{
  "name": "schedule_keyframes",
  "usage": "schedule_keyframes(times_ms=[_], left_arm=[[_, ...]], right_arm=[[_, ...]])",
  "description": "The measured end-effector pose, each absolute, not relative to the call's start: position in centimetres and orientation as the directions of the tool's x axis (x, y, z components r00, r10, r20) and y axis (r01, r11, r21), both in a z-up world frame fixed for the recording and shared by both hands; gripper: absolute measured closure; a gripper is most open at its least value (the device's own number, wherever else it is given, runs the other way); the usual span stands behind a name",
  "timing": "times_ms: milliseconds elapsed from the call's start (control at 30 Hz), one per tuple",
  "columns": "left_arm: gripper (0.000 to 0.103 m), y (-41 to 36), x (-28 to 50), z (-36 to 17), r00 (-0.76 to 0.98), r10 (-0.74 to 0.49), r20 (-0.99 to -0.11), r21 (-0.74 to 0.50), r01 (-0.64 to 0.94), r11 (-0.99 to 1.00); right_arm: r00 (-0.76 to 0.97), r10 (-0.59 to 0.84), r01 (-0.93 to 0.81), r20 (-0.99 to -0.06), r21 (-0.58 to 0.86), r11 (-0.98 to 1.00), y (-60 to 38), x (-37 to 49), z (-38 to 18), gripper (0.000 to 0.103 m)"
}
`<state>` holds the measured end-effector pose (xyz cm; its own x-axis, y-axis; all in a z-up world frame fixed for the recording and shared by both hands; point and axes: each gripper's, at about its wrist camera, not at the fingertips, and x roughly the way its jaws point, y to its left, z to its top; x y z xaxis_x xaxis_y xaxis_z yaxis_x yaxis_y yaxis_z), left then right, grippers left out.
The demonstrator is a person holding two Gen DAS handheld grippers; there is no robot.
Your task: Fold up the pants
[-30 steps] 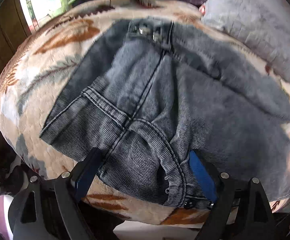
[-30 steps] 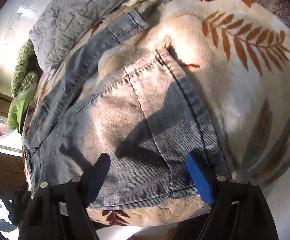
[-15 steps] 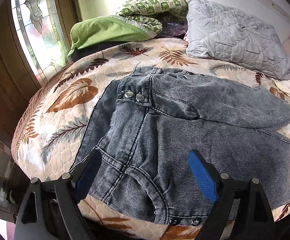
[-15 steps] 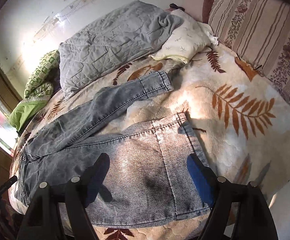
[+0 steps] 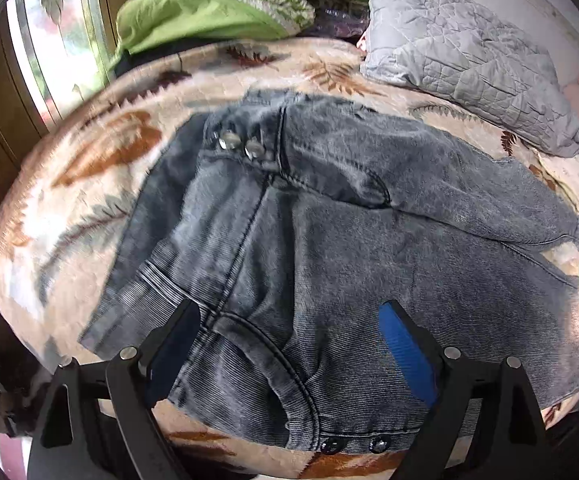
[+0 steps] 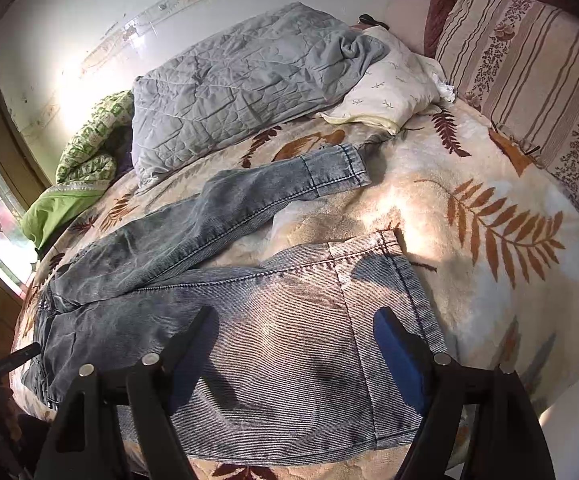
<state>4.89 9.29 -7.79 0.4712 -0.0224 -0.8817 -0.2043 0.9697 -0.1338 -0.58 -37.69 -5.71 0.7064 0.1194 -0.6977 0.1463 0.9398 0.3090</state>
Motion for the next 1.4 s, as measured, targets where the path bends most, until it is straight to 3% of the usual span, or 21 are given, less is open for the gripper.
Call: schedule_keyframes(times_ms=[133,300,467,567,700,800,867,1100,1133,1167,1233,1333,1400], left_arm=[[0.001,10.3,4.3,-9.5,0.51,-0.088,-0.856,-0.23,-0.221,0.948],[0.0,7.7,4.5,-10.3,0.456,0.024,-0.89,-0.059,-0.167,0.984],[0.0,9.8,4.4,-7.9,0.471,-0.081,-0.879,-0.195,-0.198,0.961],[0.0,11.8,5.6,-4.9,0.571,-0.05,-0.82,-0.221,-0.234,0.947],[0.0,15.0,10.4,-4.4,0.575,-0.091,-0.813,-0.275,-0.242,0.93],[0.006,16.7,13.6,-5.1,0.594,-0.102,-0.798,-0.303,-0.249,0.92],[0.012,16.9,15.1,-5.6,0.582,-0.102,-0.807,-0.295,-0.247,0.923],[0.015,18.2,16.4,-7.3,0.564,-0.085,-0.822,-0.307,-0.312,0.899],[0.027,18.1,16.6,-7.4,0.558,-0.095,-0.825,-0.307,-0.301,0.903],[0.052,17.8,16.9,-7.7,0.542,-0.115,-0.833,-0.31,-0.283,0.908],[0.074,17.3,17.3,-7.8,0.516,-0.087,-0.852,-0.266,-0.283,0.921],[0.077,16.7,17.4,-7.0,0.519,-0.053,-0.853,-0.223,-0.271,0.936],[0.079,16.4,17.3,-6.1,0.537,-0.027,-0.843,-0.198,-0.262,0.945]], right_arm=[[0.694,0.213,0.177,-0.688,0.449,0.876,-39.9,0.2,-6.0,0.021],[0.685,0.244,0.231,-0.687,0.523,0.821,-43.7,3.9,-6.1,0.021],[0.684,0.244,0.23,-0.687,0.521,0.822,-46.4,10.4,-6.1,0.021],[0.656,0.236,0.248,-0.717,0.5,0.83,-47.8,15.0,-6.8,0.021],[0.615,0.212,0.255,-0.76,0.446,0.858,-48.4,19.2,-8.1,0.022],[0.589,0.197,0.231,-0.783,0.397,0.888,-47.5,20.2,-8.7,0.035],[0.567,0.187,0.198,-0.802,0.353,0.914,-46.4,20.3,-9.0,0.055],[0.521,0.134,0.157,-0.843,0.249,0.956,-44.8,20.7,-9.5,0.066],[0.513,0.135,0.155,-0.848,0.246,0.957,-44.7,20.8,-9.7,0.068],[0.51,0.133,0.156,-0.85,0.243,0.957,-44.7,20.8,-9.8,0.073],[0.514,0.129,0.16,-0.848,0.243,0.957,-44.8,20.7,-9.6,0.08],[0.517,0.105,0.17,-0.85,0.222,0.96,-45.1,20.3,-8.9,0.092],[0.52,0.104,0.169,-0.848,0.221,0.961,-45.3,19.9,-8.1,0.092]])
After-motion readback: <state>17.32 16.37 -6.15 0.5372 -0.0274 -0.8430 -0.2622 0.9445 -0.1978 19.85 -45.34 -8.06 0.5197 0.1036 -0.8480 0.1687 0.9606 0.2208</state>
